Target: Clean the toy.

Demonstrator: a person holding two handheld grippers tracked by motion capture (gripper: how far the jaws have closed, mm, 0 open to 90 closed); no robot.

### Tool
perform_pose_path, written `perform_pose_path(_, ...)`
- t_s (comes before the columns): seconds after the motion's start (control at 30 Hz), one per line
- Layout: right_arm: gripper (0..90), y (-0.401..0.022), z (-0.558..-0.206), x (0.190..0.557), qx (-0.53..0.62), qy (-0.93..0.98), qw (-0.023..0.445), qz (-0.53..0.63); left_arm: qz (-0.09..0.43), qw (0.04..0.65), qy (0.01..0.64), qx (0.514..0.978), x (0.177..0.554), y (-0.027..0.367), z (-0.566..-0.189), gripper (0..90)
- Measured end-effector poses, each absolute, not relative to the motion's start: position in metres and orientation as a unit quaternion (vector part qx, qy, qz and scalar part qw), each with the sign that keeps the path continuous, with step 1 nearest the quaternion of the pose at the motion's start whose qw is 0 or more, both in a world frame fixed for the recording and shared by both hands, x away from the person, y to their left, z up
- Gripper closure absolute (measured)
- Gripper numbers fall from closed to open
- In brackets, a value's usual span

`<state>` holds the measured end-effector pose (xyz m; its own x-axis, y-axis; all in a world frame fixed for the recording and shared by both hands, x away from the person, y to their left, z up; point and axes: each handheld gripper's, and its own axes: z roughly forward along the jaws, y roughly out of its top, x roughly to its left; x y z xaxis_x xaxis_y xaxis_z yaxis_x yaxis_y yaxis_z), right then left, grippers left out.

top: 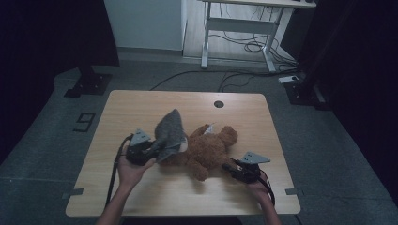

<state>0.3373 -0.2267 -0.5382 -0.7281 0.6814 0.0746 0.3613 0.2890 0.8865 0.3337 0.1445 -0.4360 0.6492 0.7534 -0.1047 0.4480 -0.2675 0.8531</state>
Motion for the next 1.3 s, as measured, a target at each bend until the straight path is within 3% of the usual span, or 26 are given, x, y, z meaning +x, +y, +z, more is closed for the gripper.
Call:
perform_pose_path(0.2, 64.6, -0.227, -0.538, 0.338, 0.330, 0.787, 0.160, 0.496, 0.098, 0.462, 0.312, 0.824, 0.323, 0.066, -0.452, 75.7)
perform_pose_path(0.37, 64.6, -0.228, -0.538, 0.337, 0.330, 0.789, 0.162, 0.493, 0.109, 0.394, 0.296, 0.863, 0.326, 0.031, -0.480, 75.6)
perform_pose_path(0.6, 64.7, -0.230, -0.540, 0.339, 0.331, 0.788, 0.159, 0.494, 0.095, 0.380, 0.321, 0.862, 0.322, 0.051, -0.507, 76.0)
perform_pose_path(0.87, 64.7, -0.230, -0.540, 0.339, 0.332, 0.788, 0.157, 0.494, 0.092, 0.390, 0.327, 0.856, 0.317, 0.064, -0.504, 76.1)
perform_pose_path(1.13, 64.8, -0.232, -0.540, 0.340, 0.333, 0.786, 0.155, 0.497, 0.168, 0.436, 0.369, 0.804, 0.314, 0.120, -0.465, 76.2)
perform_pose_path(1.3, 64.8, -0.231, -0.541, 0.339, 0.330, 0.788, 0.156, 0.496, 0.162, 0.408, 0.388, 0.810, 0.316, 0.143, -0.482, 76.0)
